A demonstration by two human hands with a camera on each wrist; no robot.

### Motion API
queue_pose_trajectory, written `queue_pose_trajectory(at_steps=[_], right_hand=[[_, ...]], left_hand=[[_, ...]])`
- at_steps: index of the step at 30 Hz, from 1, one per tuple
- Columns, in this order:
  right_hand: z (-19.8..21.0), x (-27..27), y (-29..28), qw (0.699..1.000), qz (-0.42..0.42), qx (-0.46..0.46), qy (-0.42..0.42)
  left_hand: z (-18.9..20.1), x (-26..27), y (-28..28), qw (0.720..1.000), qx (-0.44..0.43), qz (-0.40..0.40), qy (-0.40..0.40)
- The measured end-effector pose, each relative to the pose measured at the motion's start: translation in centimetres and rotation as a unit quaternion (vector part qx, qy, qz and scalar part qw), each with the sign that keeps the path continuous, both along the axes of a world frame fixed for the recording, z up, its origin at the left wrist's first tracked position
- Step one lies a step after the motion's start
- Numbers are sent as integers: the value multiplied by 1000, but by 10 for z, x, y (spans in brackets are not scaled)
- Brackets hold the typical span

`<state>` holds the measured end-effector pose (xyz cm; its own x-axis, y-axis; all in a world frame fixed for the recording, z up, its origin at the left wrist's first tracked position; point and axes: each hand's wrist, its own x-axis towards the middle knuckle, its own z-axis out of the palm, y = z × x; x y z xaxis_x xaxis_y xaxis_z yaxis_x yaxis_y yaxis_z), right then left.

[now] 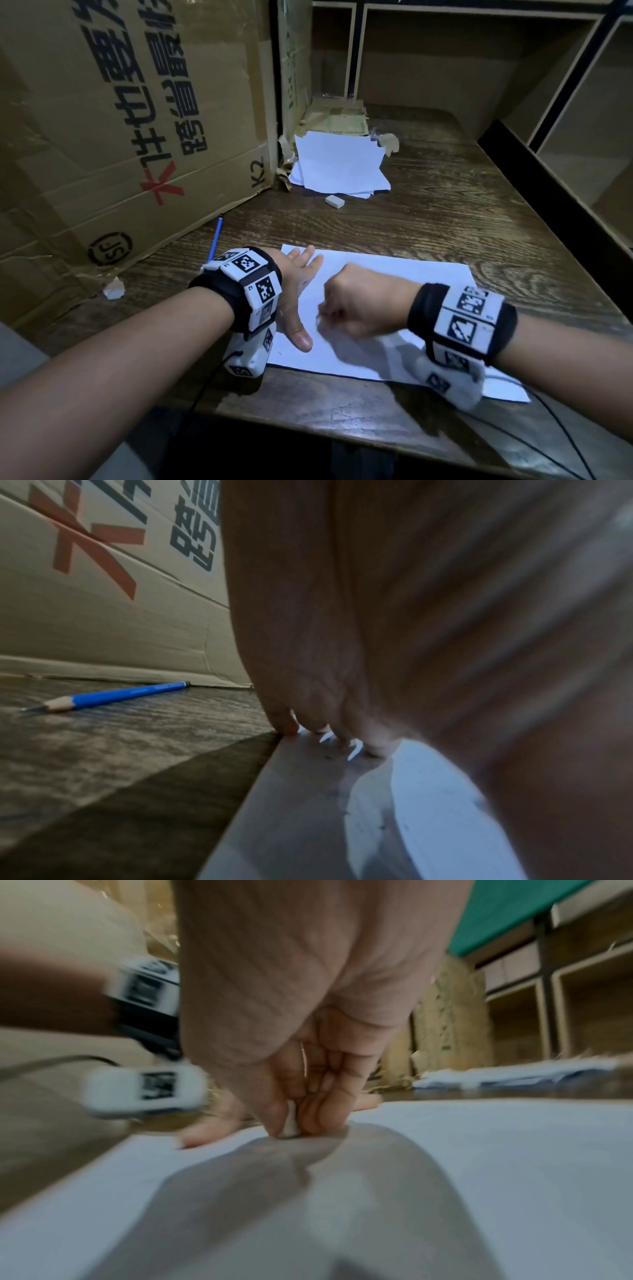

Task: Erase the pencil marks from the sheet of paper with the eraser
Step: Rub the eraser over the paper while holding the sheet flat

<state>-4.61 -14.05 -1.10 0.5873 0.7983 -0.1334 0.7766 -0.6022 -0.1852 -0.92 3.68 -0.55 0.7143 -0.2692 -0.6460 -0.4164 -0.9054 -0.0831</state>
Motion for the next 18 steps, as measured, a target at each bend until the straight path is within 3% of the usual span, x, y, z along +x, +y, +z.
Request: queue_pose_trajectory(at_steps=[4, 9, 13, 18], right_hand=[[3, 28, -11, 995, -76, 16, -58], [0, -3, -7, 1000, 6, -10, -11], [3, 26, -22, 995, -83, 25, -54], [-2, -13, -11, 1000, -5, 23, 0]], left_hand=[[1, 0, 0, 1000, 4, -3, -2], [1, -2, -2, 1000, 2, -3, -1], [2, -2, -1, 1000, 5, -4, -6], [1, -3, -3, 1000, 6, -6, -10]])
